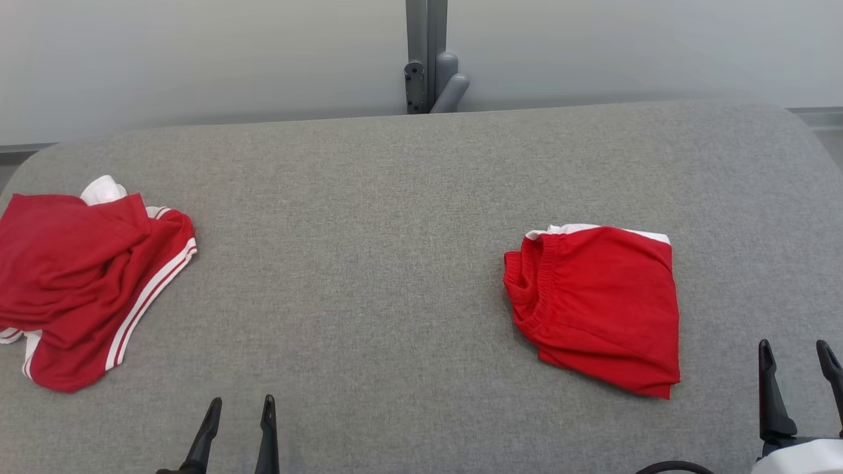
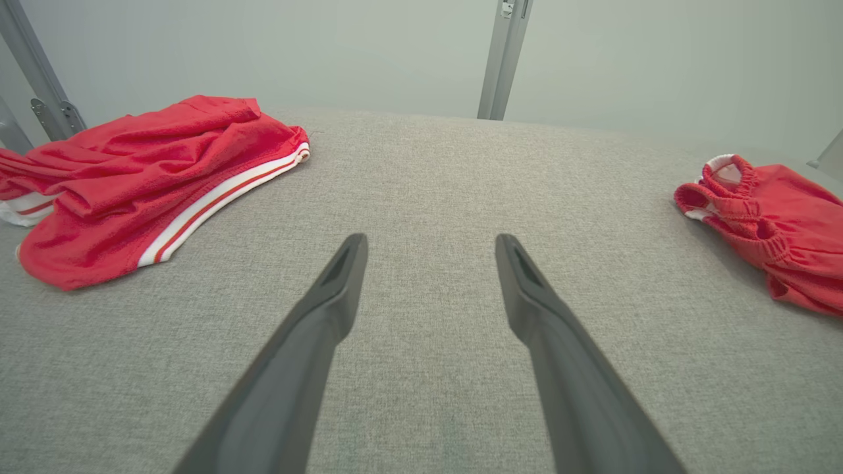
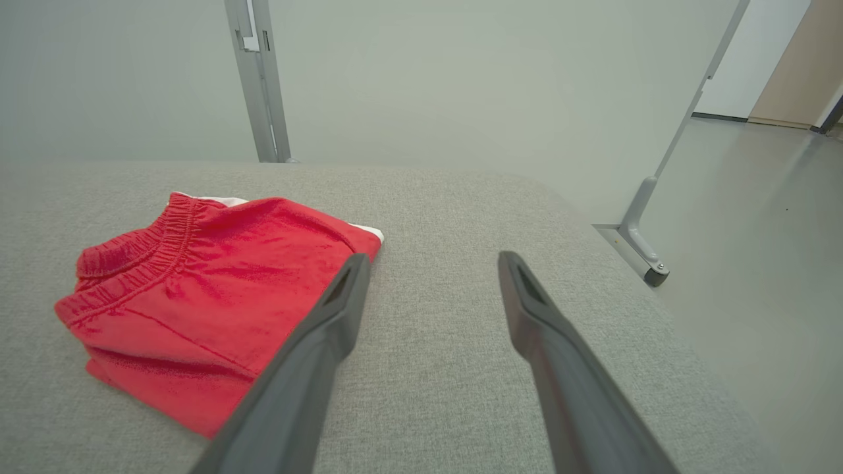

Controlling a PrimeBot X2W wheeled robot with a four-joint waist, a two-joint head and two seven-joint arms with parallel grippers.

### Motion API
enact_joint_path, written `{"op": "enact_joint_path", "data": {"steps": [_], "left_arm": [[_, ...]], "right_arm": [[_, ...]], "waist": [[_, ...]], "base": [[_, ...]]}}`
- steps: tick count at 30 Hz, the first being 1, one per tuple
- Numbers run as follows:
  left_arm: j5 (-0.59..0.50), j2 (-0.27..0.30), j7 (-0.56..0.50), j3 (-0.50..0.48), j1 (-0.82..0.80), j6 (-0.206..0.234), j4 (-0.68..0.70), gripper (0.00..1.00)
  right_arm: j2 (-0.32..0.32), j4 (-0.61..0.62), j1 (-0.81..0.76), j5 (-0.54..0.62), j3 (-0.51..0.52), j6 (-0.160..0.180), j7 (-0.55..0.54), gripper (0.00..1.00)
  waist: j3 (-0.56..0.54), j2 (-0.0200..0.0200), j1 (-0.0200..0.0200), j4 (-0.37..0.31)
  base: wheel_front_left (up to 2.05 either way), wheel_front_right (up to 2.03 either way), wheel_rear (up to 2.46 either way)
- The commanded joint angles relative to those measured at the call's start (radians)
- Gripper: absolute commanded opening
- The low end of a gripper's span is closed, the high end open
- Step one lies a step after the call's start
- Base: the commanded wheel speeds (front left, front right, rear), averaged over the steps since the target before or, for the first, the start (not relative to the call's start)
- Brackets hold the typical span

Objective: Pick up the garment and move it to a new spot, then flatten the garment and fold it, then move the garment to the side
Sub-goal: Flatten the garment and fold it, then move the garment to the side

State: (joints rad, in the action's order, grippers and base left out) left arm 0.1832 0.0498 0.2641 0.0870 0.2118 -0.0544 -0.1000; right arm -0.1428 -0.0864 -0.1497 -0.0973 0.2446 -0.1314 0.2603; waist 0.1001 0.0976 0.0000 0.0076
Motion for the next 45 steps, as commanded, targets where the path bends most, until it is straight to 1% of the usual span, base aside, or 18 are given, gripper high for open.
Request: {"op": "enact_joint_path", "data": {"steps": [1, 5, 11, 12, 15, 17, 19, 22, 23, 27, 28, 32, 37, 41, 42, 43, 44, 45], "left_arm": [[-0.007, 0.002, 0.0, -0.009, 0.013, -0.01, -0.002, 1.0], [-0.012, 0.002, 0.0, -0.024, 0.009, -0.02, -0.006, 1.0], [-0.014, 0.002, 0.0, -0.028, 0.001, -0.027, -0.01, 1.0], [-0.012, 0.002, 0.0, -0.027, 0.001, -0.027, -0.01, 1.0], [0.001, 0.002, 0.0, -0.022, 0.004, -0.017, -0.004, 1.0], [0.008, 0.002, 0.0, -0.014, 0.004, -0.016, -0.002, 1.0], [0.007, 0.002, 0.0, -0.006, -0.001, -0.018, -0.001, 1.0], [0.004, 0.002, 0.0, -0.003, -0.017, -0.014, 0.008, 1.0], [0.002, 0.002, 0.0, -0.001, -0.022, -0.014, 0.012, 1.0], [-0.009, 0.002, 0.0, 0.004, -0.045, -0.017, 0.019, 1.0], [-0.009, 0.002, 0.0, 0.004, -0.045, -0.017, 0.019, 1.0], [-0.019, 0.002, 0.0, 0.012, -0.075, -0.016, 0.021, 1.0], [-0.028, 0.002, 0.0, 0.023, -0.105, -0.016, 0.019, 1.0], [-0.029, 0.002, 0.0, 0.023, -0.124, -0.019, 0.02, 1.0], [-0.029, 0.002, 0.0, 0.023, -0.127, -0.016, 0.023, 1.0], [-0.029, 0.002, 0.0, 0.025, -0.13, -0.014, 0.025, 1.0], [-0.03, 0.002, 0.0, 0.028, -0.133, -0.013, 0.029, 1.0], [-0.032, 0.002, 0.0, 0.03, -0.137, -0.012, 0.034, 1.0]], "right_arm": [[0.004, -0.006, -0.025, 0.017, 0.004, 0.002, 0.003, 1.0], [0.021, -0.022, -0.026, 0.025, -0.007, 0.001, 0.003, 1.0], [0.02, -0.036, -0.01, 0.019, -0.023, 0.001, 0.003, 1.0], [0.021, -0.04, -0.006, 0.008, -0.026, 0.001, 0.003, 1.0], [0.032, -0.091, 0.05, -0.09, -0.026, 0.001, 0.002, 1.0], [0.004, -0.151, 0.102, -0.158, -0.052, 0.001, 0.002, 1.0], [-0.039, -0.201, 0.174, -0.231, -0.103, 0.001, -0.046, 1.0], [-0.095, -0.254, 0.272, -0.36, -0.148, 0.001, -0.187, 1.0], [-0.113, -0.272, 0.303, -0.394, -0.145, 0.002, -0.234, 1.0], [-0.159, -0.334, 0.39, -0.485, -0.178, 0.001, -0.401, 1.0], [-0.159, -0.334, 0.39, -0.485, -0.178, 0.001, -0.401, 1.0], [-0.165, -0.393, 0.443, -0.547, -0.22, 0.001, -0.48, 1.0], [-0.163, -0.493, 0.503, -0.591, -0.247, 0.001, -0.491, 1.0], [-0.143, -0.567, 0.55, -0.628, -0.262, 0.001, -0.505, 1.0], [-0.139, -0.574, 0.562, -0.644, -0.273, 0.001, -0.511, 0.47], [-0.137, -0.583, 0.572, -0.66, -0.276, 0.001, -0.513, 0.13], [-0.135, -0.586, 0.583, -0.677, -0.287, 0.001, -0.519, 0.0], [-0.133, -0.585, 0.596, -0.692, -0.298, 0.001, -0.525, 0.0]], "waist": [[-0.008, -0.0002, 0.0, 0.003], [-0.014, -0.0002, 0.0, 0.004], [-0.018, -0.0002, 0.0, 0.006], [-0.019, -0.0002, 0.0, 0.007], [-0.015, -0.0002, 0.0, 0.006], [-0.008, -0.0002, 0.0, 0.003], [0.002, -0.0002, 0.0, 0.002], [0.026, -0.0002, 0.0, 0.004], [0.034, -0.0002, 0.0, 0.006], [0.074, -0.0002, 0.0, 0.021], [0.074, -0.0002, 0.0, 0.021], [0.118, -0.0002, 0.0, 0.036], [0.159, -0.0002, 0.0, 0.05], [0.184, -0.0002, 0.0, 0.052], [0.191, -0.0002, 0.0, 0.049], [0.198, -0.0002, 0.0, 0.045], [0.205, -0.0002, 0.0, 0.039], [0.215, -0.0002, 0.0, 0.032]], "base": [[0.0, 0.0, 0.0], [0.0, 0.0, 0.0], [0.0, 0.0, 0.0], [0.0, 0.0, 0.0], [0.0, 0.0, 0.0], [0.0, 0.0, 0.0], [0.0, 0.0, 0.0], [0.0, 0.0, 0.0], [0.0, 0.0, 0.0], [0.0, 0.0, 0.0], [0.0, 0.0, 0.0], [0.0, 0.0, 0.0], [0.0, 0.0, 0.0], [0.0, 0.0, 0.0], [0.0, 0.0, 0.0], [0.0, 0.0, 0.0], [0.0, 0.0, 0.0], [0.0, 0.0, 0.0]]}}
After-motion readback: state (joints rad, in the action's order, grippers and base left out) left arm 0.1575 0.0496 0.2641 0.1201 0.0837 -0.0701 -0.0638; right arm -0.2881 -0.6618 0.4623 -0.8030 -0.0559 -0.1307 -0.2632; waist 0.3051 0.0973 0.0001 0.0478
